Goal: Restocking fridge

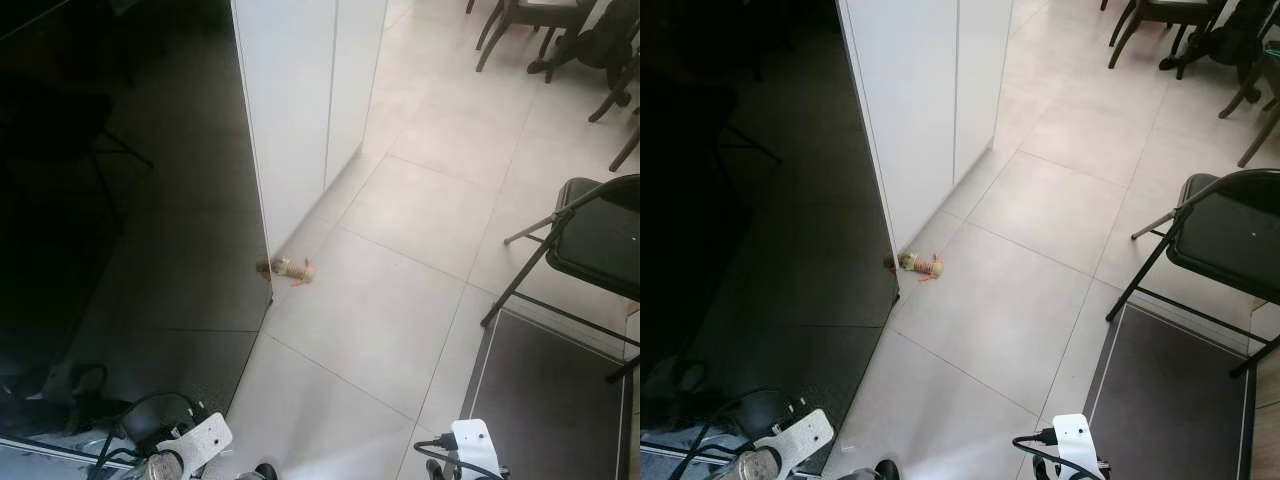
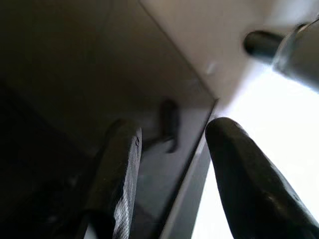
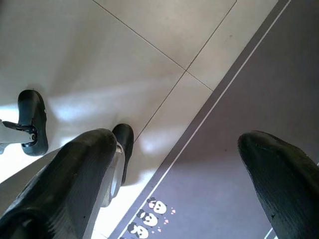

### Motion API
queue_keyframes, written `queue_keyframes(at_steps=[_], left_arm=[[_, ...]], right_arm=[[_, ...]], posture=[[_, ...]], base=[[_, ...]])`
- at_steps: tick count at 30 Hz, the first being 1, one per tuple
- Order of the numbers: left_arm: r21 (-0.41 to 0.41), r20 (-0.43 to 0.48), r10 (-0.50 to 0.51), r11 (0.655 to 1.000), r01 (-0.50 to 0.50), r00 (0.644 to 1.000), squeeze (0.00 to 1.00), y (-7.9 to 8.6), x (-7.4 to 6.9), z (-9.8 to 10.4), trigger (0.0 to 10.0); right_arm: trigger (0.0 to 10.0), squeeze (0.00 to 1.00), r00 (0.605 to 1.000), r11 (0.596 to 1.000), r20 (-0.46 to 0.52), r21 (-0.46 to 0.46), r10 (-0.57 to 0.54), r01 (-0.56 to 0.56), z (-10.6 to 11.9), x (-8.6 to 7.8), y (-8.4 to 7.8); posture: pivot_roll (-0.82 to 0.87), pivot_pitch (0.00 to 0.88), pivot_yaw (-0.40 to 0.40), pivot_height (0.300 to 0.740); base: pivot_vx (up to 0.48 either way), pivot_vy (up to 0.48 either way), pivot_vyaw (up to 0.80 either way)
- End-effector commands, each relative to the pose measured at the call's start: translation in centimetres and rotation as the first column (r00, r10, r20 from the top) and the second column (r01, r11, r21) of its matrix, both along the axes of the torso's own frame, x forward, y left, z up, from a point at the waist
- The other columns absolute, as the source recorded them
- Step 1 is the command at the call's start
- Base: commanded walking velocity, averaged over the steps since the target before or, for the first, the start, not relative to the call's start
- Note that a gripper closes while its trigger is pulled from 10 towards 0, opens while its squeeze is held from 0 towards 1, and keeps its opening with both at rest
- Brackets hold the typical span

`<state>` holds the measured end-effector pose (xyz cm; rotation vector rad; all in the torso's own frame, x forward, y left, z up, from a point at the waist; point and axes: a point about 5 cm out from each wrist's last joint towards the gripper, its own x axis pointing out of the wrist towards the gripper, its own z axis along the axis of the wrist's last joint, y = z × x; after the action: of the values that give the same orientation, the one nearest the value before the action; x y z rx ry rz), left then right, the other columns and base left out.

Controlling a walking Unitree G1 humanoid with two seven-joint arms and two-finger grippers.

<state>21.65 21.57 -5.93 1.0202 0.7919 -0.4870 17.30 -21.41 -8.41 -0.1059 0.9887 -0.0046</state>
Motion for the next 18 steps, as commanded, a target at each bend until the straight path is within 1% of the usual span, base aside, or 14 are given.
queue_keyframes(at_steps=[1, 4, 5, 8, 10, 11, 18], left_arm=[[0.073, -0.012, -0.037, 0.997, 0.038, 0.999, 0.0, 0.9, -0.3, 0.0, 10.0], [0.117, 0.006, -0.077, 0.99, 0.076, 0.997, 0.0, 1.2, 0.5, 0.5, 10.0], [0.149, 0.018, -0.099, 0.984, 0.095, 0.995, 0.0, 1.3, 1.0, 0.8, 10.0], [0.174, 0.05, -0.097, 0.981, 0.087, 0.994, 0.0, 1.3, 2.0, 1.5, 10.0], [0.184, 0.06, -0.093, 0.98, 0.08, 0.994, 0.0, 1.3, 2.3, 1.7, 10.0], [0.194, 0.058, -0.075, 0.979, 0.062, 0.995, 0.0, 1.4, 2.4, 1.7, 10.0], [0.241, 0.059, -0.046, 0.97, 0.03, 0.997, 0.0, 1.5, 2.7, 1.9, 10.0]], right_arm=[[10.0, 0.0, 1.0, 1.0, -0.02, 0.006, -0.016, 0.017, -0.3, -0.6, 0.0], [10.0, 0.0, 1.0, 1.0, -0.019, 0.006, -0.017, 0.017, -0.3, -0.6, 0.0], [10.0, 0.0, 1.0, 1.0, -0.019, 0.006, -0.016, 0.016, -0.3, -0.6, 0.0], [10.0, 0.0, 1.0, 1.0, -0.021, 0.003, -0.002, 0.002, -0.3, -0.6, 0.0], [10.0, 0.0, 1.0, 1.0, -0.022, 0.003, -0.004, 0.004, -0.3, -0.6, 0.0], [10.0, 0.0, 1.0, 1.0, -0.022, 0.004, -0.004, 0.004, -0.3, -0.6, 0.0], [10.0, 0.0, 1.0, 1.0, -0.022, 0.007, -0.005, 0.005, -0.3, -0.6, 0.0]], posture=[[-0.09, 0.159, -0.007, 0.74], [-0.09, 0.16, -0.007, 0.74], [-0.09, 0.164, -0.007, 0.74], [-0.09, 0.165, -0.007, 0.74], [-0.09, 0.167, -0.008, 0.74], [-0.09, 0.167, -0.008, 0.74], [-0.09, 0.17, -0.007, 0.74]], base=[[0.0, 0.0, 0.0], [0.0, 0.0, 0.0], [0.0, 0.0, 0.0], [0.0, 0.0, 0.0], [0.0, 0.0, 0.0], [0.0, 0.0, 0.0], [0.0, 0.0, 0.0]])
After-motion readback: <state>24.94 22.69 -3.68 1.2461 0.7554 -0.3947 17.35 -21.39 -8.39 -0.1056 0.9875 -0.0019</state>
